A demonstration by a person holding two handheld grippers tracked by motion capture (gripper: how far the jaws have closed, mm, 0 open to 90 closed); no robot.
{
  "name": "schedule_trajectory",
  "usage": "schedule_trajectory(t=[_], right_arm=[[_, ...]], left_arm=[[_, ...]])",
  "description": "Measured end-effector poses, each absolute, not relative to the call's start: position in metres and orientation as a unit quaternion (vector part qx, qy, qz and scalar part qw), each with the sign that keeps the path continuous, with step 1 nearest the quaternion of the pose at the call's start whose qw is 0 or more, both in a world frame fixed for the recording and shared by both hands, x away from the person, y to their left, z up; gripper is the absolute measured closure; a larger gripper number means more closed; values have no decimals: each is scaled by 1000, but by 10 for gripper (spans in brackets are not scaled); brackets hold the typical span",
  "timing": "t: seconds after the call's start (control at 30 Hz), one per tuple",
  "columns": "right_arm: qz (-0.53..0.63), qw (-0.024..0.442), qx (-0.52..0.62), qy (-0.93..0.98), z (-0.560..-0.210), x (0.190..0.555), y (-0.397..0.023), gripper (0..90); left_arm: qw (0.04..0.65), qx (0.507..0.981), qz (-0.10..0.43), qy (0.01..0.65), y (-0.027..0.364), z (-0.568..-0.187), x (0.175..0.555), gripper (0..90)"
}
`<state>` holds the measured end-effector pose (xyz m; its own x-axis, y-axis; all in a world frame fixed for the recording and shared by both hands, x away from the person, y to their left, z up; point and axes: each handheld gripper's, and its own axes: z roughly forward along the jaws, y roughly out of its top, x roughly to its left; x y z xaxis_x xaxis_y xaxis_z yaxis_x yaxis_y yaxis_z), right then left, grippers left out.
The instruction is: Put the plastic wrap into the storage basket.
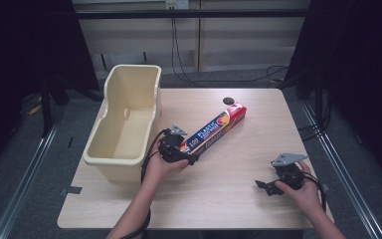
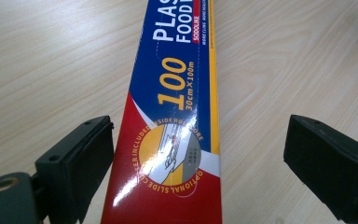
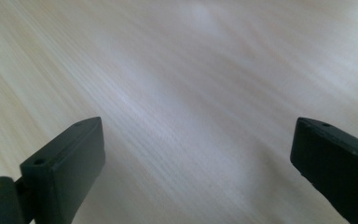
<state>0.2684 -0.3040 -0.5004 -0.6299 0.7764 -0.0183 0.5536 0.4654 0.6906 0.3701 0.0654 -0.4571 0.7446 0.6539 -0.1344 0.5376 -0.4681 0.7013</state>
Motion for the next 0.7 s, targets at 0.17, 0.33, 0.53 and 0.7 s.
schedule_trajectory(t=[0.17, 0.33, 0.53, 0.7], right_arm=[[377, 158, 401, 820, -484, 265, -310, 23], [373, 158, 403, 821, -484, 264, -311, 23], [376, 161, 405, 818, -483, 263, -312, 23], [382, 160, 404, 816, -481, 263, -312, 23]], left_arm=[[388, 847, 69, 357, 69, -455, 371, 83], [373, 857, 70, 348, 66, -449, 371, 71], [384, 854, 63, 344, 51, -433, 377, 61], [378, 861, 58, 335, 32, -423, 386, 47]])
